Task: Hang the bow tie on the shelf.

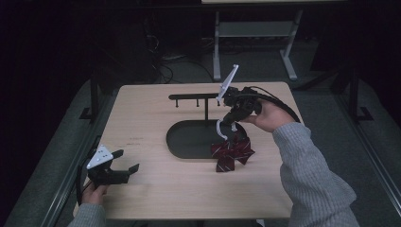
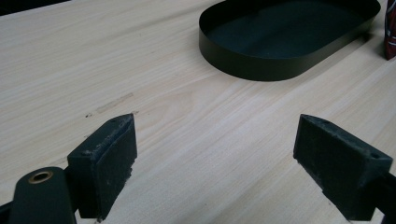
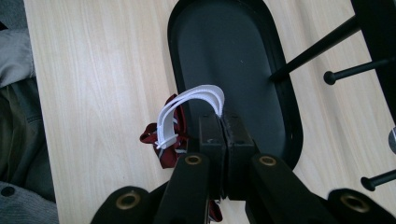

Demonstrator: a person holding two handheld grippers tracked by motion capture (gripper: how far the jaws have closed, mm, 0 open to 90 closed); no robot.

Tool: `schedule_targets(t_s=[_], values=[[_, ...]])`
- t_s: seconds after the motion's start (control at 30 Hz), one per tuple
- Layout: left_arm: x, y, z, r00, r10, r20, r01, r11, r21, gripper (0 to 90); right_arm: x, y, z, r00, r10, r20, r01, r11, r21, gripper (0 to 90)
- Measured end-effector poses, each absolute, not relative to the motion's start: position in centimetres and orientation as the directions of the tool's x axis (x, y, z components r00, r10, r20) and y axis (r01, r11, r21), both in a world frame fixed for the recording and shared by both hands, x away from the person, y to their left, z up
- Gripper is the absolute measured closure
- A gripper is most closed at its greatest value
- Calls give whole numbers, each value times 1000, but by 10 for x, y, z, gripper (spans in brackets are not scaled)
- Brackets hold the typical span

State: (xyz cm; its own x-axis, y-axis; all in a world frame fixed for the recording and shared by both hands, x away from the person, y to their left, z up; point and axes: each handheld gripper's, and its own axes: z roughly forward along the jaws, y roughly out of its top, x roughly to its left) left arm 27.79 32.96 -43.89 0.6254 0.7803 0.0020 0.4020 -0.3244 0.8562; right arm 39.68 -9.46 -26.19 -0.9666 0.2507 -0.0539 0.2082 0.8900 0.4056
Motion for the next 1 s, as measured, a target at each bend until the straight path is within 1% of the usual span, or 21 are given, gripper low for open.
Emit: schedule_targets(t_s=[0.37, 1.0], values=[[278, 331, -439, 623, 782, -2, 400, -317, 860, 129, 406, -89, -257, -967, 250, -58, 208, 897, 390, 882], [278, 332, -438, 621, 784, -5, 403, -315, 859, 129, 423, -80, -246, -965, 254, -59, 212, 896, 390, 882]])
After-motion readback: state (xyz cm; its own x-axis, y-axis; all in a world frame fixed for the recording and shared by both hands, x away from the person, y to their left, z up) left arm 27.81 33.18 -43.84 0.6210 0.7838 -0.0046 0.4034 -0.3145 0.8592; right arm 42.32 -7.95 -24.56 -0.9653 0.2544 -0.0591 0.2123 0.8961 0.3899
